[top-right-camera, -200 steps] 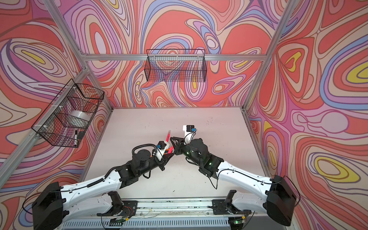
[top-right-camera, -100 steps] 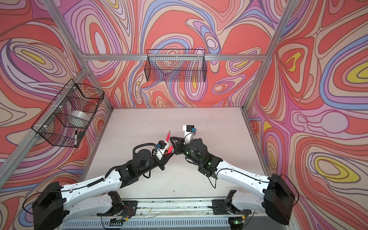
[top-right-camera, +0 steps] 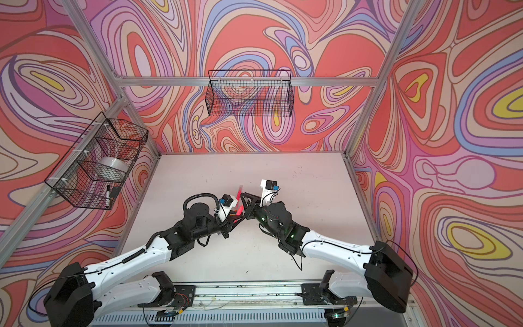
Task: Insert the pens into the pen caps
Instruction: 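Press the cap down onto the marker with the right gripper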
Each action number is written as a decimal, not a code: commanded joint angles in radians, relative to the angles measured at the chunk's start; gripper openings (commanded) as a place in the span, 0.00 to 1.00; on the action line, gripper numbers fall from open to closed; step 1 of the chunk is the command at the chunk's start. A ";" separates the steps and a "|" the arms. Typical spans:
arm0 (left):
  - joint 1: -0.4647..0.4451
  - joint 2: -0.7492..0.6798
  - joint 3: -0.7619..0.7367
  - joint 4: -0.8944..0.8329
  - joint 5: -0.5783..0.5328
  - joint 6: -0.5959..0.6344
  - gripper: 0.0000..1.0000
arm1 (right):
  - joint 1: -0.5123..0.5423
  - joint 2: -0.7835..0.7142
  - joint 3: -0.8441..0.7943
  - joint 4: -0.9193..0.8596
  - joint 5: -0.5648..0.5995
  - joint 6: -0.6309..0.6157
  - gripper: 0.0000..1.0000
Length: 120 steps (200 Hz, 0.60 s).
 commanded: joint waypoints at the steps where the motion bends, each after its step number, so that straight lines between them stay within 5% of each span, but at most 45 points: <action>1: 0.073 -0.003 0.122 0.168 -0.124 -0.059 0.00 | 0.102 0.047 -0.045 -0.105 -0.186 0.014 0.00; 26: 0.073 -0.013 0.143 0.144 -0.206 0.006 0.00 | 0.117 0.060 -0.034 -0.131 -0.144 0.024 0.00; 61: 0.072 -0.037 0.152 0.161 -0.463 0.112 0.00 | 0.199 0.092 0.024 -0.277 -0.010 0.116 0.00; 120: 0.069 -0.040 0.143 0.219 -0.559 0.138 0.00 | 0.214 0.192 0.090 -0.310 -0.098 0.216 0.00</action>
